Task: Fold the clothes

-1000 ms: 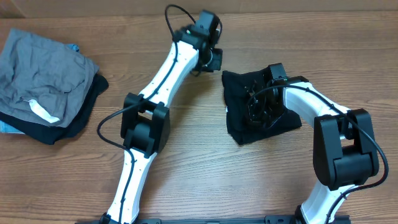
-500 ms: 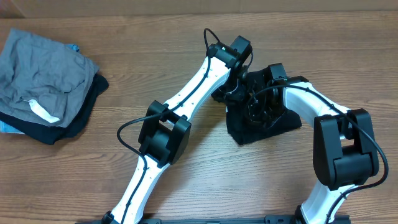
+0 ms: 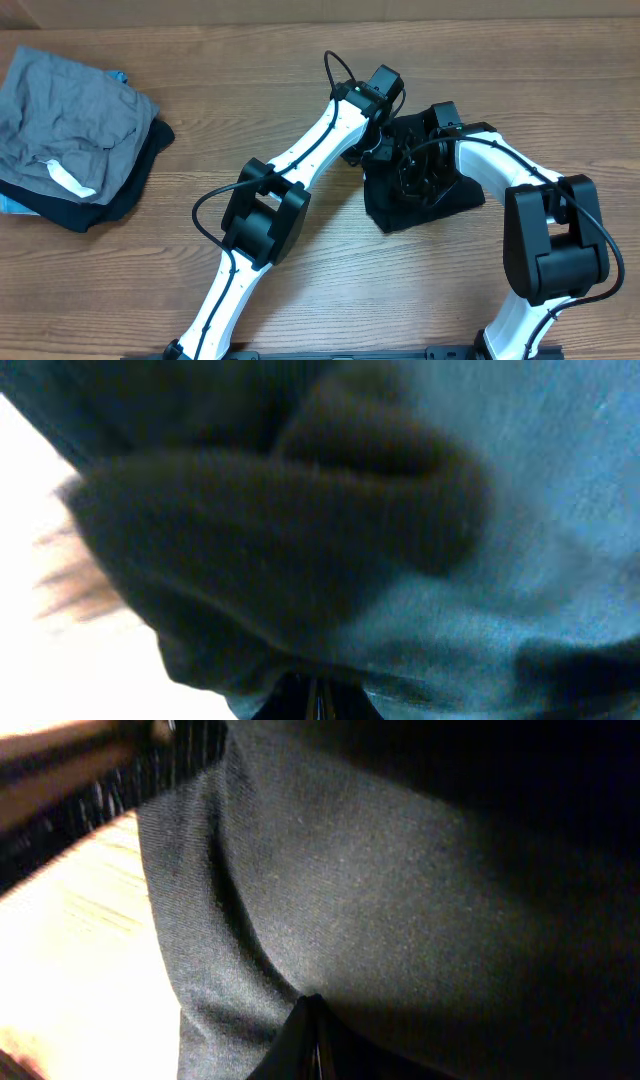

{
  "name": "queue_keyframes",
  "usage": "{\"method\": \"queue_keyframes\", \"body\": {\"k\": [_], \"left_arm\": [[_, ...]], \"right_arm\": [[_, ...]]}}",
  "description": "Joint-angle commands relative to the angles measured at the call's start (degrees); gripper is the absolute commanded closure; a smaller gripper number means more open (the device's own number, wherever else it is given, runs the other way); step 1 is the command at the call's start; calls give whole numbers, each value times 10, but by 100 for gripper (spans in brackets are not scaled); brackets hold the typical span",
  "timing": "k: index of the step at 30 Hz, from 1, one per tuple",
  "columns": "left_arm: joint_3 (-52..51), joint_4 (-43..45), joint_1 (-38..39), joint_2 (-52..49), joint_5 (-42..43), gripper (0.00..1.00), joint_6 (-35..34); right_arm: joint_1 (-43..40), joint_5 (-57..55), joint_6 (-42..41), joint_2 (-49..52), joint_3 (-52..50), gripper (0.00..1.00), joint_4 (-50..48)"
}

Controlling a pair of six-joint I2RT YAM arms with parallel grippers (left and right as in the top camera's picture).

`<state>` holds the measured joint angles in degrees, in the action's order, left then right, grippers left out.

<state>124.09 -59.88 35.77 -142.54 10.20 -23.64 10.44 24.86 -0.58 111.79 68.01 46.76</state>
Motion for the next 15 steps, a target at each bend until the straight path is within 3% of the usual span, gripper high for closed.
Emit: {"method": "queue_keyframes", "body": {"k": [1,15], "left_arm": [[13,31,-40,-2,-74,96,14],[54,136,-95,-2,-74,96,104]], "right_arm": [[4,-29,3,21,-21,96,0],[4,-42,3,21,-52,96,-24]]}}
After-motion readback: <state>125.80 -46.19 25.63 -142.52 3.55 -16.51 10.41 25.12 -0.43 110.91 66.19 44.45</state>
